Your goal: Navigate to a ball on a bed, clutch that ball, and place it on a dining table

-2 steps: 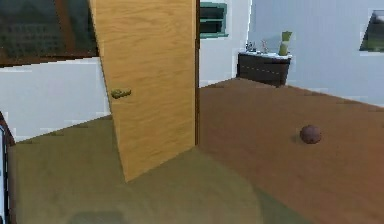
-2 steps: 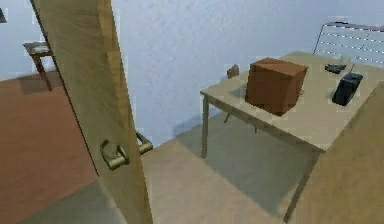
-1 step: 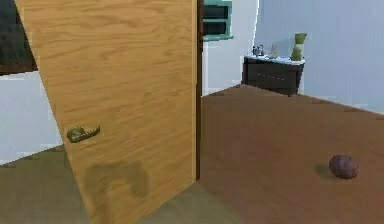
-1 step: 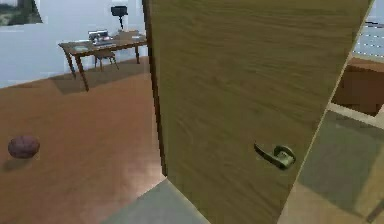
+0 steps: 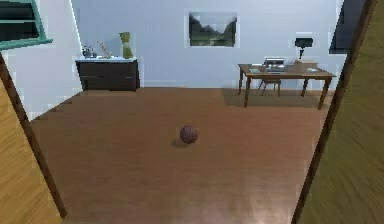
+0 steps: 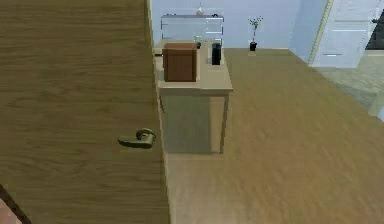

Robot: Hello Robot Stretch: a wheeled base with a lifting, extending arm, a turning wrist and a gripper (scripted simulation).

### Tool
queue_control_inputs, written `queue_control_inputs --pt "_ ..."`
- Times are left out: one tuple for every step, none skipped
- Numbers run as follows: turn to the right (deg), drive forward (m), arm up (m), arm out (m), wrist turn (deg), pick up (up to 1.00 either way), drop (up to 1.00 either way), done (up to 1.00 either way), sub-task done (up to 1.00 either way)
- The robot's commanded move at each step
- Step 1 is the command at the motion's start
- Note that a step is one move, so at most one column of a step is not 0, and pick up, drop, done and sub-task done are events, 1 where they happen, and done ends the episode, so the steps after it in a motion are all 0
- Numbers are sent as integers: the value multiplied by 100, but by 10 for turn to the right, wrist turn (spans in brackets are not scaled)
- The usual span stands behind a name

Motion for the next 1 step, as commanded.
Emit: queue_control_inputs --pt "180 0 0 0 0 0 0 0 0"
